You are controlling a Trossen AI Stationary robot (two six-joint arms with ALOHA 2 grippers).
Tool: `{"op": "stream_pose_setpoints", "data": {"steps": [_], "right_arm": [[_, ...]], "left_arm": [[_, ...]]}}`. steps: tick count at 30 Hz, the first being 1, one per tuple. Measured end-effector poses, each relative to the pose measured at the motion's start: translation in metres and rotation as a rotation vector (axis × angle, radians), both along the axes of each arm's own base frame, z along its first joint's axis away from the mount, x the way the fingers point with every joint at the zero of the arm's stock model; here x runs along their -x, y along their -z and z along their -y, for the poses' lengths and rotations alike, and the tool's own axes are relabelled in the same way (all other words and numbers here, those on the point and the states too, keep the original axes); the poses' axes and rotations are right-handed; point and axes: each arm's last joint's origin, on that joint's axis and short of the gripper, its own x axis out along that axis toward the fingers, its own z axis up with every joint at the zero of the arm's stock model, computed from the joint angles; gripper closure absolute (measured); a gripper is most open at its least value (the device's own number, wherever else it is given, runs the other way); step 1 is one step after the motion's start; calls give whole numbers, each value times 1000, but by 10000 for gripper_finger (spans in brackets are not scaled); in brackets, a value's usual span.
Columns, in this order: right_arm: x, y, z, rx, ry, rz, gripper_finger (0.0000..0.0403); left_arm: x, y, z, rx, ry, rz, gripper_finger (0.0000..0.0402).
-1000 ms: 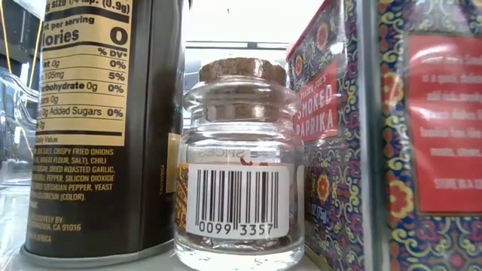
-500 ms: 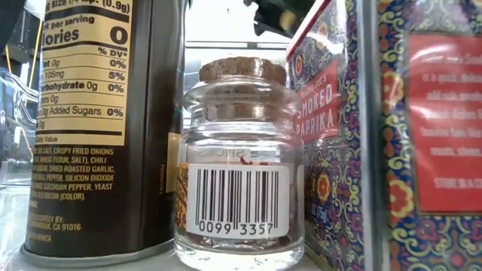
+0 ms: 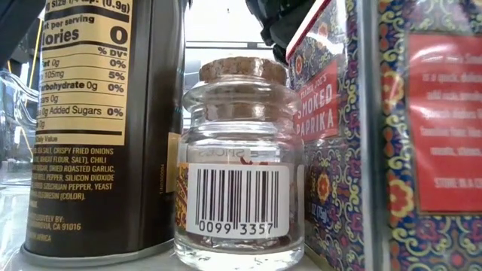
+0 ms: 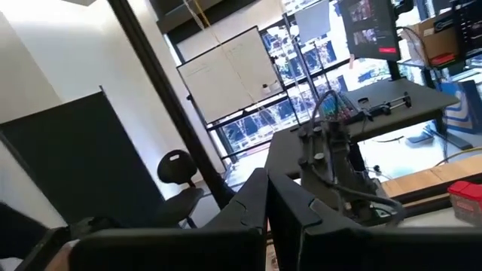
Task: Sort spices by type
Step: Put the yellow seasoning bottle into the bottom right transparent bin
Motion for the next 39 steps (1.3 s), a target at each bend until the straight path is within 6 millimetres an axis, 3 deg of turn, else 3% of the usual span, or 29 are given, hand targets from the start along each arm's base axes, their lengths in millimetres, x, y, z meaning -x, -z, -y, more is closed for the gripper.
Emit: {"op": "stream_pose_setpoints", "data": {"steps": [11,18,22,24,27,31,39], "right_arm": [[0,0,0,4,9,0,402],[0,0,0,33,12,5,402],[0,0,0,33,12,5,402],[0,0,0,34,12,5,402],[0,0,0,33,12,4,402],[0,0,0,16,10,1,402],[0,1,0,16,10,-4,402]], "left_arm": [[0,-6,0,-22,16,32,131],[19,-50,-4,-6,15,103,134],[29,-66,-5,36,11,122,197],[30,-63,-5,52,6,113,264],[32,-43,-3,68,-15,40,374],[36,-20,-3,42,-61,-19,393],[32,-12,-17,19,-103,-54,401]]}}
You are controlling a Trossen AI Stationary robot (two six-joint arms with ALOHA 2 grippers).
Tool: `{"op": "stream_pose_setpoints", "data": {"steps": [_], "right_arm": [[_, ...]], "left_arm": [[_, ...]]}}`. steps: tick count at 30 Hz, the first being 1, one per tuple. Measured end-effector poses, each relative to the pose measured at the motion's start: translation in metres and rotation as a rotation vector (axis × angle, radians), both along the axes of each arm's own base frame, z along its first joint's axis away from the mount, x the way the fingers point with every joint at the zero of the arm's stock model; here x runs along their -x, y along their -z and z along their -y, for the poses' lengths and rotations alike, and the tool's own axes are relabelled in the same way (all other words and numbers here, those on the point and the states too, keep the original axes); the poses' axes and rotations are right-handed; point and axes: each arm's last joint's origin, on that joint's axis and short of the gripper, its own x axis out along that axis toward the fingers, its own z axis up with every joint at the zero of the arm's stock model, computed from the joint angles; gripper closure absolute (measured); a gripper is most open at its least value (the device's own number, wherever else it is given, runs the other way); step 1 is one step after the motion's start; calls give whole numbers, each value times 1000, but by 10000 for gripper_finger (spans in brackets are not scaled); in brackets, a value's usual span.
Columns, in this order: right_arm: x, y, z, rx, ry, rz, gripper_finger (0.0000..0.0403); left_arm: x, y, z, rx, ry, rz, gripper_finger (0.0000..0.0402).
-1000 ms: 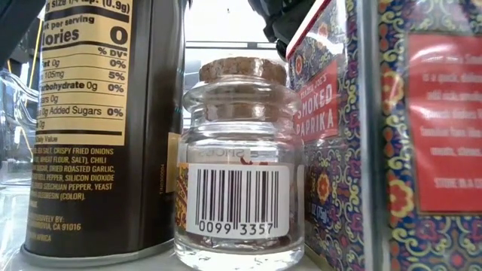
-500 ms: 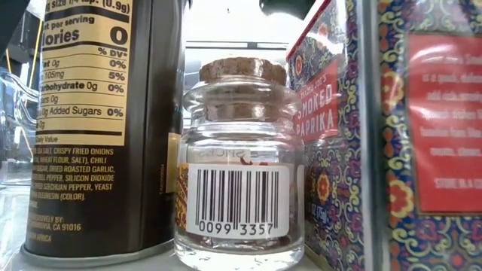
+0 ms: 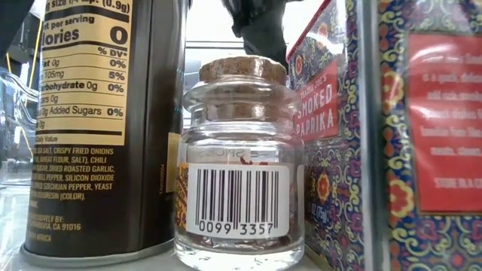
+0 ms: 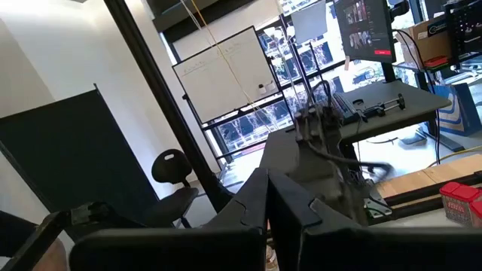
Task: Sort spices by type
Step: Put the yellow seasoning bottle into the bottom right transparent bin
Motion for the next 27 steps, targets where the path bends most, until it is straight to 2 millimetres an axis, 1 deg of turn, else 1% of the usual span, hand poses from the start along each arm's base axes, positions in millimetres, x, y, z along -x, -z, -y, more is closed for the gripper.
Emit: {"op": "stream_pose_setpoints", "data": {"steps": [5,11,15,20,27], "right_arm": [[0,0,0,0,0,0,402],[0,0,0,3,1,0,402],[0,0,0,2,1,4,402],[0,0,1,0,29,5,402],[0,0,2,3,60,7,402]], "left_arm": [[-7,24,-5,3,-33,-69,401],[-11,32,0,12,-38,-70,401],[-12,35,4,53,-13,-72,401],[-18,38,9,61,1,-26,401],[-33,42,12,82,-2,93,401]]}}
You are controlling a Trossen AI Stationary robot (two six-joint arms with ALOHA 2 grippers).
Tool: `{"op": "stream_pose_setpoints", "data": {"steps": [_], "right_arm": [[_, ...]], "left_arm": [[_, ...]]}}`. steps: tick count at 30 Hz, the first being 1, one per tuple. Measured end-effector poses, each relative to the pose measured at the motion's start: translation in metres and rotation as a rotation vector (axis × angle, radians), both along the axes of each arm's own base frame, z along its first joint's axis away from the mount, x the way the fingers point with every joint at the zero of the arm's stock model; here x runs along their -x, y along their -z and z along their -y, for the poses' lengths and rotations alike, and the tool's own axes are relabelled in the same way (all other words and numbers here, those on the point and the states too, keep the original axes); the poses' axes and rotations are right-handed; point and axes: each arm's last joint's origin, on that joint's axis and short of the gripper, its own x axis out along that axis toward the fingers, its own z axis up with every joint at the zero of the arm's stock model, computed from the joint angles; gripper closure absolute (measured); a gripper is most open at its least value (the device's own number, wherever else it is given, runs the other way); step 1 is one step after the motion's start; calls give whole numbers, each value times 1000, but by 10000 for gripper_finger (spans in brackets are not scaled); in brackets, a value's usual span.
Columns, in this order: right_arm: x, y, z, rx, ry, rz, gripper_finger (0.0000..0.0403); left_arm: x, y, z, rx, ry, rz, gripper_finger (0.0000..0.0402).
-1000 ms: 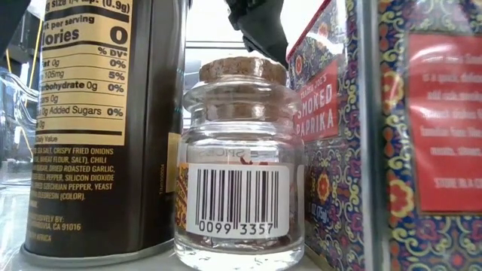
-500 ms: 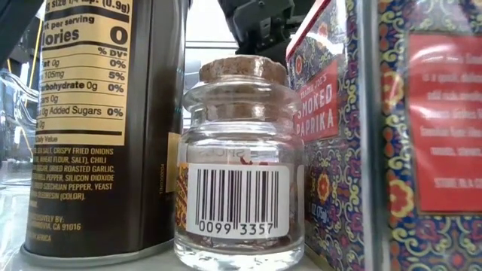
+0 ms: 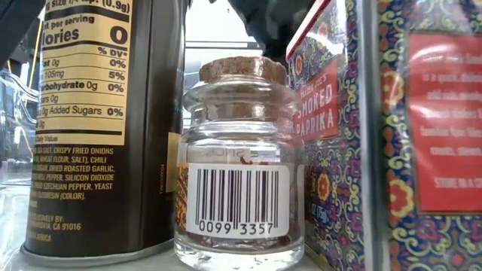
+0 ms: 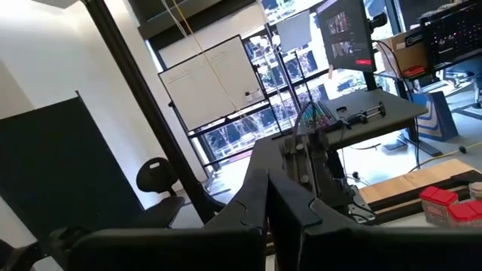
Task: Sort spices by type
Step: Put the yellow seasoning bottle into the bottom right transparent bin
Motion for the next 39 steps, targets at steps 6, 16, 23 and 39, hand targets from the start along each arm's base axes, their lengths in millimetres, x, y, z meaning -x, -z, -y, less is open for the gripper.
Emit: {"op": "stream_pose_setpoints", "data": {"steps": [6,16,23,39], "right_arm": [[0,-1,0,-21,-1,14,402],[0,-3,1,4,19,33,402],[1,1,-6,-38,-93,-18,402],[-5,139,-61,-368,-232,-819,402]], "left_arm": [[-8,-2,0,12,-6,79,401],[-16,-14,-10,-38,-48,214,401],[25,-49,-14,-90,26,11,401],[213,-131,18,169,-406,457,401]]}}
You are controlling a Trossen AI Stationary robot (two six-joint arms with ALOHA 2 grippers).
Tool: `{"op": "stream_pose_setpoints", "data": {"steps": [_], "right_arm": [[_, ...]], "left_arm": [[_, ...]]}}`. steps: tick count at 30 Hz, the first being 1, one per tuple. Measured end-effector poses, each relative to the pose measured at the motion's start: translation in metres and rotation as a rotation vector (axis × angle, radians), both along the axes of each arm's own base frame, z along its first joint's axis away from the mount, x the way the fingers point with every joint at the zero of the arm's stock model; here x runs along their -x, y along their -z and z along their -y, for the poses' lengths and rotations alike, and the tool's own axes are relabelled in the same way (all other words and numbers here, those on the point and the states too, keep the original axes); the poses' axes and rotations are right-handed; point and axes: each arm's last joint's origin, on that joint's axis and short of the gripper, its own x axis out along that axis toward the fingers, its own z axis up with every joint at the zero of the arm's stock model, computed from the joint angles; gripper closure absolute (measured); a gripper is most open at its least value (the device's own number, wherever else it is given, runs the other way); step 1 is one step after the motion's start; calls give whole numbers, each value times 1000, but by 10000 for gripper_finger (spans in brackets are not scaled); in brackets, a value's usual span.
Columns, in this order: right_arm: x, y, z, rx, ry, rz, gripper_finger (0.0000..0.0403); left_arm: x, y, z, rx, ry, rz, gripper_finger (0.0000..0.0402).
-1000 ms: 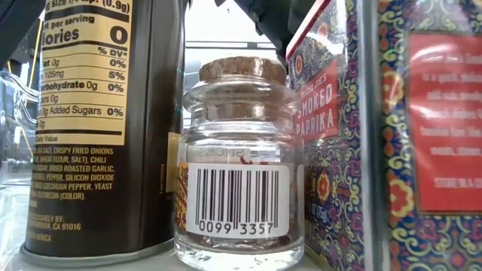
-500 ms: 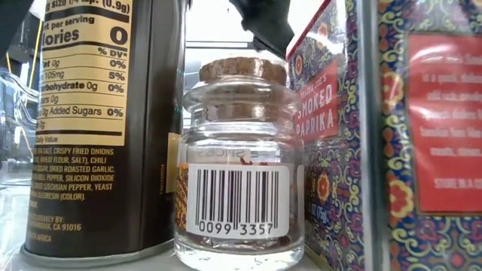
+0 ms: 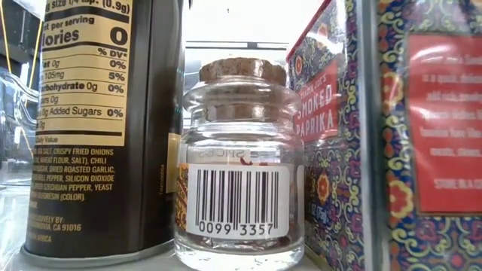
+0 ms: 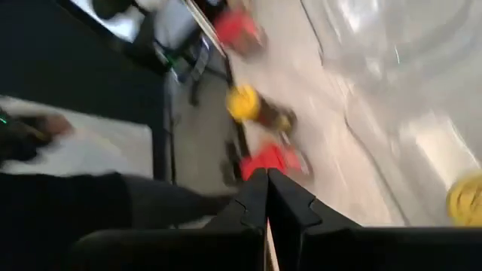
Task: Sort spices by type
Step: Put the yellow seasoning bottle into the bottom right transparent bin
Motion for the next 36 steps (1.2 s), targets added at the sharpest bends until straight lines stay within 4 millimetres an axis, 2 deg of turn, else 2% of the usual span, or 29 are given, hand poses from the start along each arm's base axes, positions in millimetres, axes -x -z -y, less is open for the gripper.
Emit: {"op": "stream_pose_setpoints", "data": {"steps": [4,10,16,23,30,36], "right_arm": [[-21,34,-13,52,-38,-131,403],[-43,66,-23,243,-102,-426,403],[-57,77,-27,339,-12,-579,403],[-71,87,-25,348,130,-623,403],[-68,89,-12,396,298,-682,403],[-63,89,-2,434,324,-756,403]], "left_arm": [[27,-10,-3,0,-119,113,401],[39,-21,-8,-29,-144,168,401],[38,-21,-13,-40,-162,165,401],[36,-20,-16,-75,-155,148,401],[36,-20,-16,-94,-143,139,401],[37,-20,-16,-120,-132,129,401]]}}
